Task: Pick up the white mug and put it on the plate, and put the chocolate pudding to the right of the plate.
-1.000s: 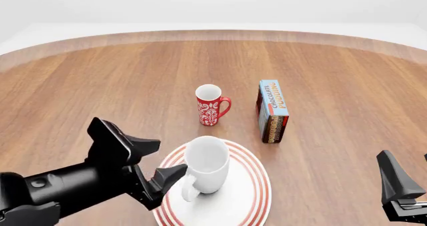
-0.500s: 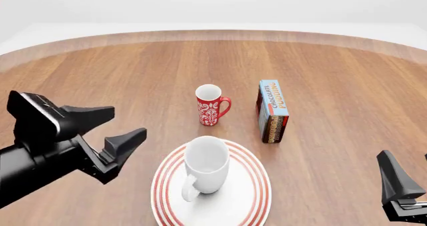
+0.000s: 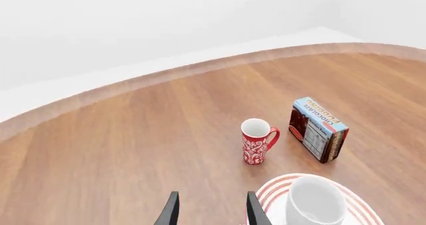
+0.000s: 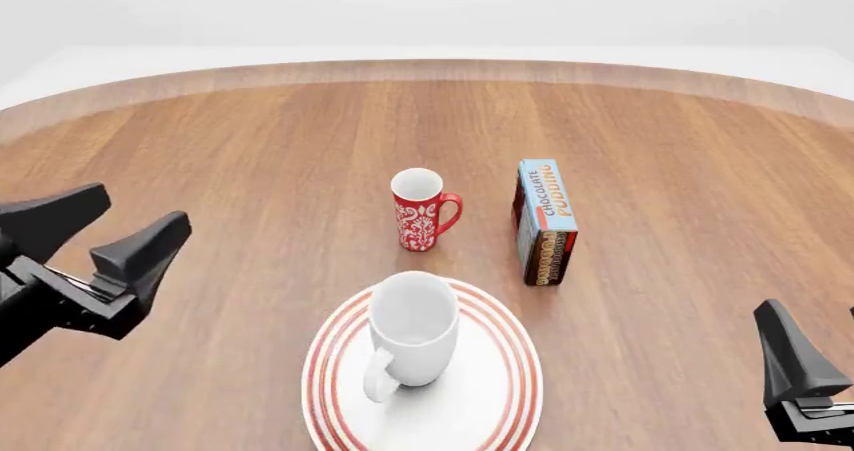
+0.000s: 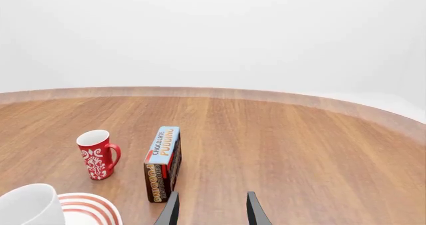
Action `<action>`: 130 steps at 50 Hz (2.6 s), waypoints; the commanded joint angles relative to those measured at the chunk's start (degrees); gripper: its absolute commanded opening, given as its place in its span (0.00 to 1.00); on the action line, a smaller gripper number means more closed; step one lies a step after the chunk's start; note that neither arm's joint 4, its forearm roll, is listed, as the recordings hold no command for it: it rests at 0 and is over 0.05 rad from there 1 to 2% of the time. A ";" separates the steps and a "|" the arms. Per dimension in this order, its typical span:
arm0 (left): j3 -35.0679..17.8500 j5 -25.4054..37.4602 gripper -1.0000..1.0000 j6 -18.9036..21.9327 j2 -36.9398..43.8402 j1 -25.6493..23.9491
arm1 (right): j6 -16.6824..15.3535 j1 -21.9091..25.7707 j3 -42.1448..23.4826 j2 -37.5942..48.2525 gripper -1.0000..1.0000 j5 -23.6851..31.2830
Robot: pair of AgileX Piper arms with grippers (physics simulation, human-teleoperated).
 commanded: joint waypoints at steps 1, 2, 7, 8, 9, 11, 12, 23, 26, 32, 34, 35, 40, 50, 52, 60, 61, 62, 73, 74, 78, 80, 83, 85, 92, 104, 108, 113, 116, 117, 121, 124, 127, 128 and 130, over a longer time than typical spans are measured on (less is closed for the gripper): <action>4.02 -3.32 1.00 -1.05 -5.13 7.57 | -0.05 0.02 0.00 0.00 1.00 0.00; 4.74 -3.94 1.00 -1.12 -5.72 8.86 | -0.05 0.02 -0.01 -0.01 1.00 0.00; 7.55 -6.17 1.00 -2.09 -7.54 13.09 | -0.06 0.02 -0.02 -0.01 1.00 0.01; 8.09 -6.69 1.00 -2.00 -7.77 13.70 | -0.05 0.02 -0.02 0.00 1.00 0.01; 8.53 -7.28 1.00 -2.40 -7.94 14.27 | -0.06 0.00 -0.01 0.00 1.00 0.02; 9.42 -8.63 1.00 -2.86 -7.52 14.93 | -0.11 0.03 -0.02 0.00 1.00 0.02; 9.43 -8.68 1.00 -2.86 -7.48 14.93 | -0.11 0.03 -0.02 0.00 1.00 0.02; 15.84 -15.70 1.00 -5.08 -8.10 23.13 | -0.22 0.09 -0.07 -0.01 1.00 0.00; 17.41 -17.22 1.00 -5.13 -8.07 23.95 | -0.24 0.11 -0.08 -0.01 1.00 -0.01; 20.90 -19.76 1.00 -5.38 -11.25 26.39 | -0.35 0.15 -0.06 -0.01 1.00 -0.02; 22.06 -21.90 1.00 -5.01 -9.88 25.95 | -0.28 0.12 -0.06 -0.01 1.00 -0.04; 22.25 -22.34 1.00 -5.07 -9.68 25.93 | -0.28 0.11 -0.06 -0.01 1.00 -0.02; 22.86 -22.91 1.00 -5.16 -10.48 26.89 | -0.29 0.11 -0.06 -0.01 1.00 -0.02; 22.93 -18.21 1.00 -7.17 -17.30 28.78 | -0.53 0.07 0.02 -0.01 1.00 -0.12; 22.93 -17.25 1.00 -6.84 -18.53 28.64 | -0.44 0.01 -0.02 -0.01 1.00 -0.11; 22.93 -15.53 1.00 -7.32 -20.78 28.58 | -1.03 -0.32 -0.08 -0.02 1.00 -0.21; 22.93 -15.37 1.00 -7.41 -20.99 28.53 | -1.21 -0.58 -0.09 -0.02 1.00 -0.27; 22.93 -15.22 1.00 -7.50 -21.19 28.56 | -1.22 -0.64 -0.09 -0.02 1.00 -0.19; 22.92 -16.32 1.00 -7.93 -20.43 28.33 | -1.57 -1.53 -0.23 0.07 1.00 0.69; 22.93 -16.67 1.00 -7.97 -20.08 28.27 | -1.44 -1.69 -0.33 0.14 1.00 0.85; 22.93 -17.64 1.00 -8.03 -19.11 28.06 | -2.00 -1.92 -0.86 1.14 1.00 0.47; 22.93 -18.03 1.00 -8.02 -18.67 27.96 | -2.24 -1.92 -1.01 1.53 1.00 0.22; 22.93 -17.29 1.00 -7.84 -19.50 27.89 | -3.04 -1.51 -1.36 2.56 1.00 -0.55; 22.92 -16.98 1.00 -7.89 -19.84 27.90 | -3.50 -1.03 -1.57 3.39 1.00 -1.15; 22.92 -15.17 1.00 -8.06 -21.87 27.96 | -4.36 0.46 -3.38 7.57 1.00 -3.86; 22.92 -13.78 1.00 -8.34 -23.43 27.88 | -6.48 2.29 -5.96 14.51 1.00 -8.33; 22.92 -13.84 1.00 -8.51 -23.36 28.01 | -7.23 3.63 -7.21 16.15 1.00 -8.96; 22.92 -13.49 1.00 -8.73 -23.88 28.15 | -7.95 4.86 -9.30 18.48 1.00 -9.78; 22.92 -13.55 1.00 -9.05 -23.88 28.32 | -8.58 5.62 -10.07 19.89 1.00 -10.70; 22.92 -13.75 1.00 -9.04 -23.69 28.32 | -8.77 5.77 -10.27 20.33 1.00 -11.00; 22.92 -14.81 1.00 -9.09 -22.62 28.27 | -9.21 6.47 -11.36 22.50 1.00 -12.22; 22.92 -14.51 1.00 -9.38 -23.05 28.42 | -9.53 6.98 -12.30 24.24 1.00 -13.01; 22.92 -14.11 1.00 -9.37 -23.40 28.29 | -9.84 7.55 -13.19 25.83 1.00 -13.76; 22.92 -14.01 1.00 -9.38 -23.46 28.27 | -9.10 7.82 -13.63 26.99 1.00 -13.97; 22.92 -13.77 1.00 -9.57 -23.73 28.33 | -9.39 8.02 -13.84 28.78 1.00 -15.34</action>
